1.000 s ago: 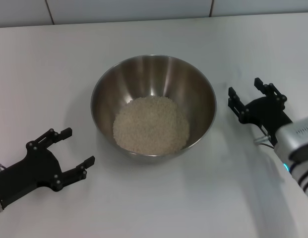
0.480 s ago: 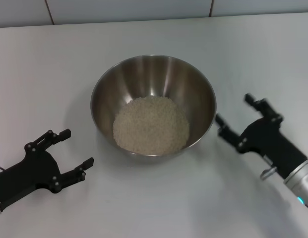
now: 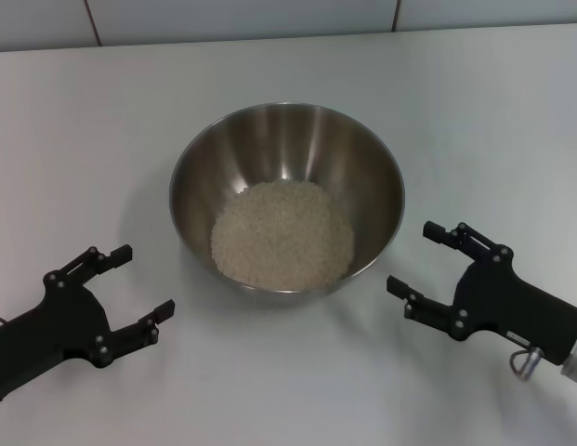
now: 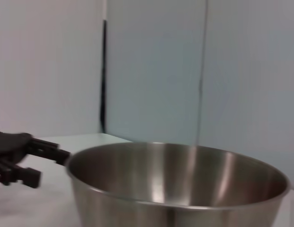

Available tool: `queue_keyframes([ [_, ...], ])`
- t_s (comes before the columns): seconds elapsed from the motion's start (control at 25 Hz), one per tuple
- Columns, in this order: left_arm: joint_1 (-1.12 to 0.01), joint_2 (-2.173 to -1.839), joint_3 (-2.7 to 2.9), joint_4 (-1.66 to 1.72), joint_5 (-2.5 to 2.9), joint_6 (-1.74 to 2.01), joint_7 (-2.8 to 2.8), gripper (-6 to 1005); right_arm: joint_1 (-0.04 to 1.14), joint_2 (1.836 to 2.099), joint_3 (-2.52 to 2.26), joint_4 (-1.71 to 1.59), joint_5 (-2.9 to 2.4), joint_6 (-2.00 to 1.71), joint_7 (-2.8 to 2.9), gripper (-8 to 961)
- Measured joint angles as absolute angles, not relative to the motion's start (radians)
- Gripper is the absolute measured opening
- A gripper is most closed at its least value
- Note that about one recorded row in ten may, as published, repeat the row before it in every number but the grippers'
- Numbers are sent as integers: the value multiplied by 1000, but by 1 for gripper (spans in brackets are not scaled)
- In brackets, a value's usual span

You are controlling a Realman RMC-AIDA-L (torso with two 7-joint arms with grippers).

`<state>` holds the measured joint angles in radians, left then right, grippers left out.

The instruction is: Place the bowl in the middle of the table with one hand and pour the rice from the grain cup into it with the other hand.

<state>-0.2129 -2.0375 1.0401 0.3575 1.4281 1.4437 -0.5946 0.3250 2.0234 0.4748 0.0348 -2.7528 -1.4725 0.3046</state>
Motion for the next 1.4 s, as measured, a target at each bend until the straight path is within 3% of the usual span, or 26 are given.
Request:
queue_keyframes([
  [0.4,-218,-2036,1062,360,1428,1445,-594,861,370,2039,453,-100,-2765,-1568,392,820],
  [1.4,-222,-2039,1063,360,1428,1437,-594,861,380,2049,452,-113,-2763,-1562,387,820],
])
